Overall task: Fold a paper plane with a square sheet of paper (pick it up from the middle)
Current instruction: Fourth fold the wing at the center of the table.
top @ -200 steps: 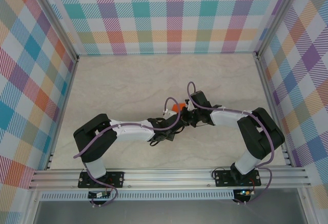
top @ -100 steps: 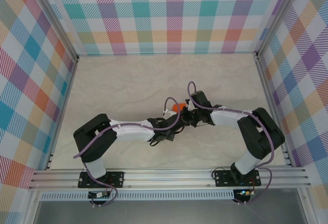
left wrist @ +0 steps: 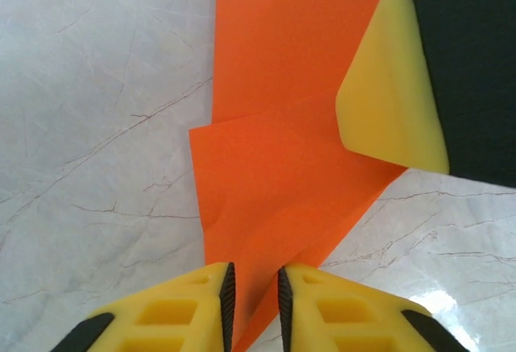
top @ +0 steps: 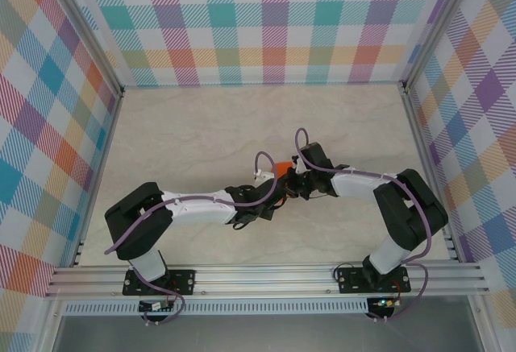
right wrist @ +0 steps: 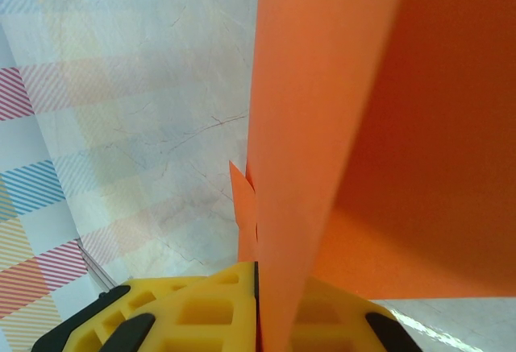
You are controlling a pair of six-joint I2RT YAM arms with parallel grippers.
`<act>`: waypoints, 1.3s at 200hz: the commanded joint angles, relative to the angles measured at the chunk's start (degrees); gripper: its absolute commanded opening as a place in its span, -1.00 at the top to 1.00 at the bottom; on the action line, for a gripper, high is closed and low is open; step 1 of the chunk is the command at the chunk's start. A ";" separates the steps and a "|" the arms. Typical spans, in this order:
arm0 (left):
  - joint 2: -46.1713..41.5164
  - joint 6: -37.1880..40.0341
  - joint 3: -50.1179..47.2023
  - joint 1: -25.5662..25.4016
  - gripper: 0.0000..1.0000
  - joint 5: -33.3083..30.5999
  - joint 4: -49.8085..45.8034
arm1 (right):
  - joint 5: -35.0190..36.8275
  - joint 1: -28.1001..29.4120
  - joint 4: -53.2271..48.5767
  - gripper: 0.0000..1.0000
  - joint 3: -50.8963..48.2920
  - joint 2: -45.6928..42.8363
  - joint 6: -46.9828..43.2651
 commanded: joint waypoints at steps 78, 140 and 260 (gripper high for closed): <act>1.88 -0.41 0.67 -0.63 0.68 -0.53 -1.32 | -0.74 -0.19 -0.47 0.85 0.36 -1.14 -0.86; 1.13 -1.19 -0.51 -0.09 0.92 0.95 0.27 | -0.30 -0.27 -1.46 0.73 0.31 -2.80 -1.30; -5.35 -3.42 -13.91 11.44 0.95 25.91 19.91 | 1.28 -5.29 -9.08 0.14 -4.96 -19.97 -6.60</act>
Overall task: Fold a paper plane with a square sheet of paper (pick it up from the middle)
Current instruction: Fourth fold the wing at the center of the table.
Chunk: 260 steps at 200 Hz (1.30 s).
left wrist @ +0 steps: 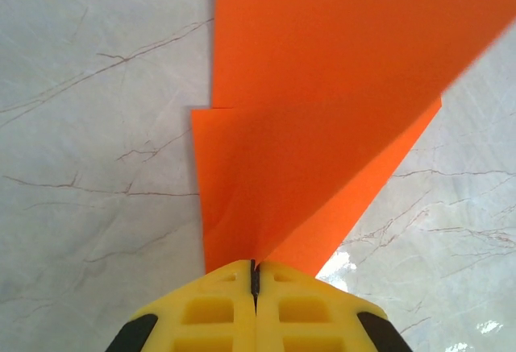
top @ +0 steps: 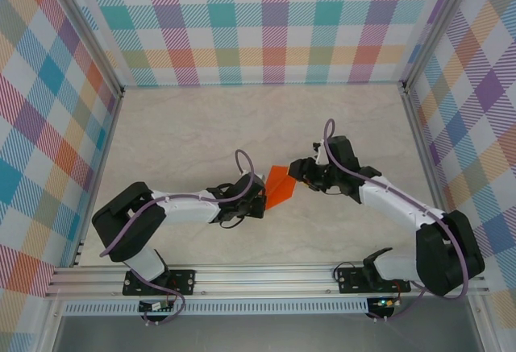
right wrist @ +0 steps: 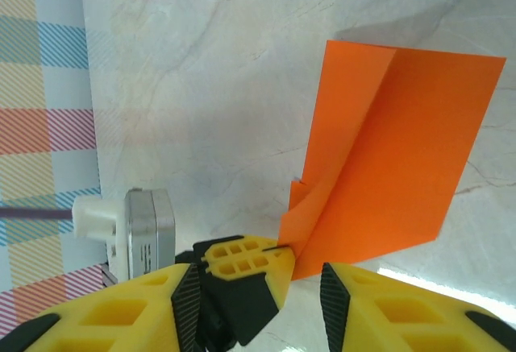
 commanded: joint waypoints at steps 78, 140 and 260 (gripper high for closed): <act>0.42 -3.59 -4.32 6.25 0.93 14.47 9.57 | -9.08 3.48 8.76 0.65 -0.69 10.90 0.11; 0.54 -3.57 -4.50 7.52 0.93 16.39 9.88 | -8.85 6.48 14.51 0.76 4.04 20.26 3.47; 2.69 -2.74 -4.20 9.76 0.94 22.25 11.65 | -1.84 5.79 10.93 0.79 7.17 26.47 4.52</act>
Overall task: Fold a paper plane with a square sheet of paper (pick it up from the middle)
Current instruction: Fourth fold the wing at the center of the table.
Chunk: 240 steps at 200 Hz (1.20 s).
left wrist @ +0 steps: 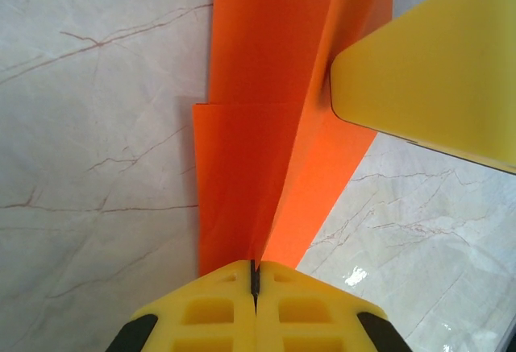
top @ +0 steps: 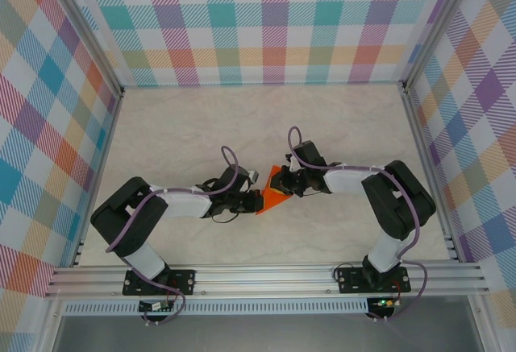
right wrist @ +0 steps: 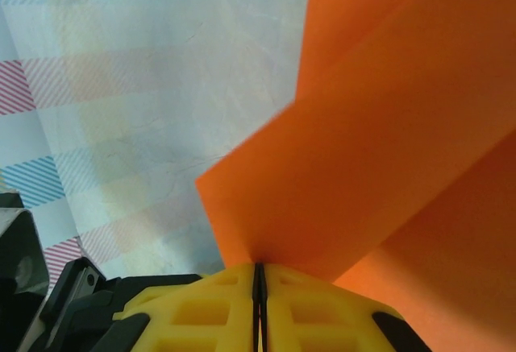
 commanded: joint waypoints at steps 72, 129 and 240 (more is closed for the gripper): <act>3.72 0.19 0.75 4.25 0.94 10.95 4.03 | 4.62 -1.41 -3.52 0.76 -1.80 -5.29 -0.66; 6.58 -0.18 1.96 6.61 0.93 17.43 6.20 | 2.40 -1.57 -1.92 0.75 -5.61 -8.53 -0.16; 10.94 0.52 6.46 7.46 0.93 23.44 5.56 | -0.67 -1.51 3.49 0.74 -5.76 -8.47 2.25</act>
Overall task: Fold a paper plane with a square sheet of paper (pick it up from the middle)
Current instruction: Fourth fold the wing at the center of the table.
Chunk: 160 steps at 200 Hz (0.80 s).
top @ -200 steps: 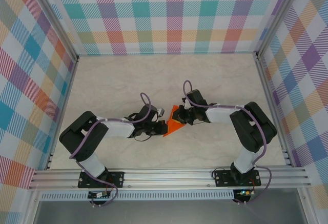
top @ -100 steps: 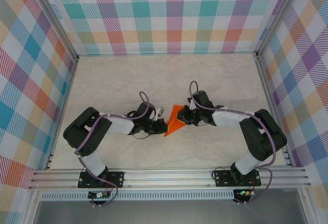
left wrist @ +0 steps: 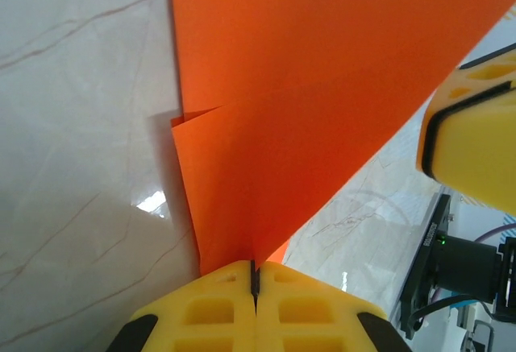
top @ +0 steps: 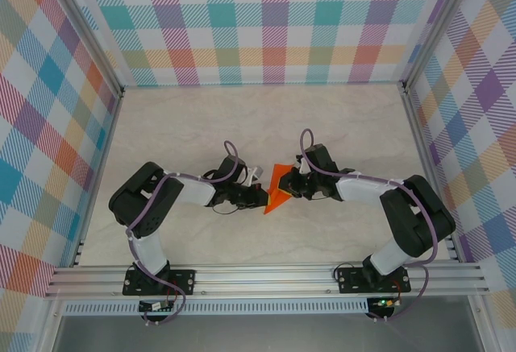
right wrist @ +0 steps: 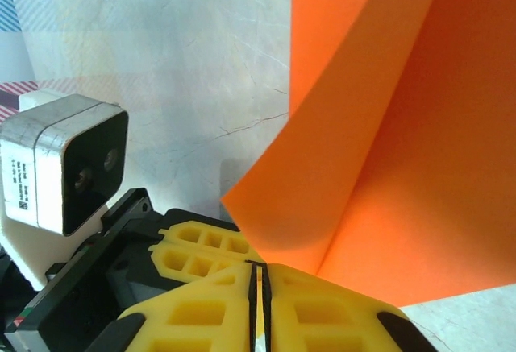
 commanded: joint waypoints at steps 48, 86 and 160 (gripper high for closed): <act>1.02 -0.30 0.72 1.47 0.95 1.34 0.59 | -1.82 -0.06 2.69 0.76 3.49 4.22 0.67; 1.46 -1.76 -0.17 1.70 0.95 1.25 2.05 | -1.78 -0.12 2.46 0.76 5.41 7.09 0.19; 2.78 -3.27 -0.61 1.69 0.98 0.17 2.34 | -1.70 -0.70 3.33 0.77 6.60 10.92 -0.88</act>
